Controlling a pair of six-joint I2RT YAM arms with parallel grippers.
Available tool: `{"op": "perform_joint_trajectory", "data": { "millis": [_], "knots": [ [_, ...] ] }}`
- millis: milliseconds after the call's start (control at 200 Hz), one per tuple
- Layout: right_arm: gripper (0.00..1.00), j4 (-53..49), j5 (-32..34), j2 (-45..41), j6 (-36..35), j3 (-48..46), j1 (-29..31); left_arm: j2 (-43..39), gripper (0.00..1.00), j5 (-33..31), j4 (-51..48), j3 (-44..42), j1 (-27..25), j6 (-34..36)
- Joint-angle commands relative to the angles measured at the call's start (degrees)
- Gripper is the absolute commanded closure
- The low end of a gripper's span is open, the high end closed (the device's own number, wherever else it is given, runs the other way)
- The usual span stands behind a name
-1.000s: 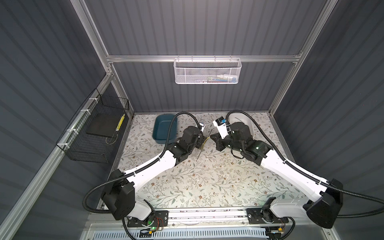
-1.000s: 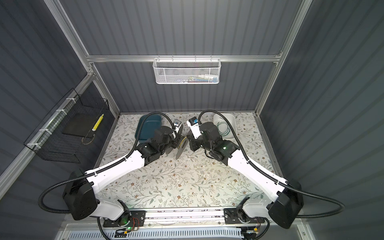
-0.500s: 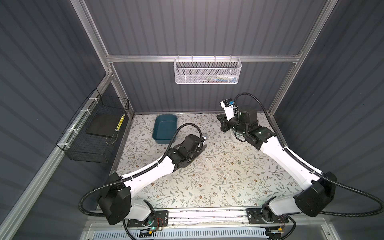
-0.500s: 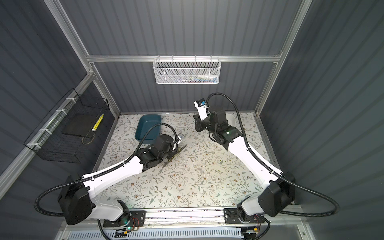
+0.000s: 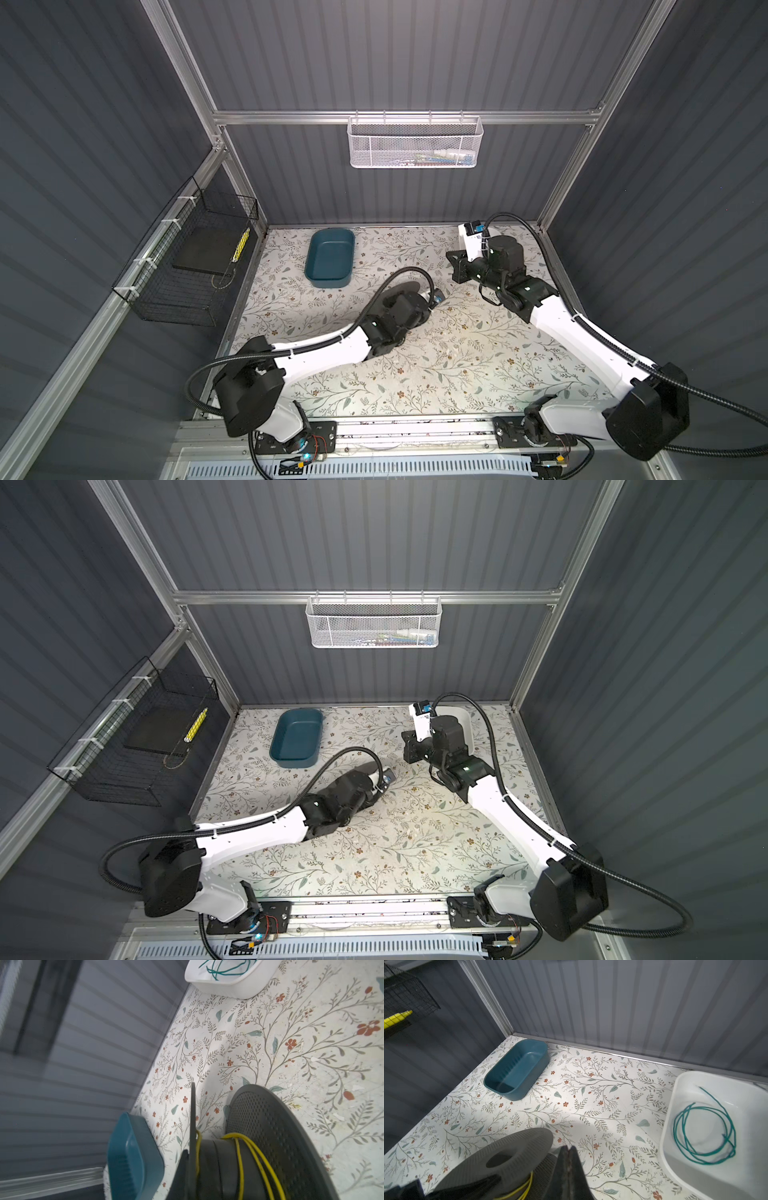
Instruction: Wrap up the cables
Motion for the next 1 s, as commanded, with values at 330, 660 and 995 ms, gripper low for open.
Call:
{"op": "perform_joint_trajectory", "data": {
  "millis": [330, 660, 995],
  "knots": [
    [0.9, 2.4, 12.1, -17.4, 12.4, -17.3, -1.0, 16.0, 1.0, -7.1, 13.3, -1.5, -10.5, -3.9],
    [0.74, -1.5, 12.7, -20.5, 11.8, -17.8, -1.4, 21.1, 0.88, -3.9, 17.1, -3.5, -11.0, -7.3],
    [0.57, -4.2, 13.7, -22.3, 11.0, -16.8, -2.0, 19.9, 0.42, -1.2, 9.1, -2.1, -11.1, -9.7]
  ]
}}
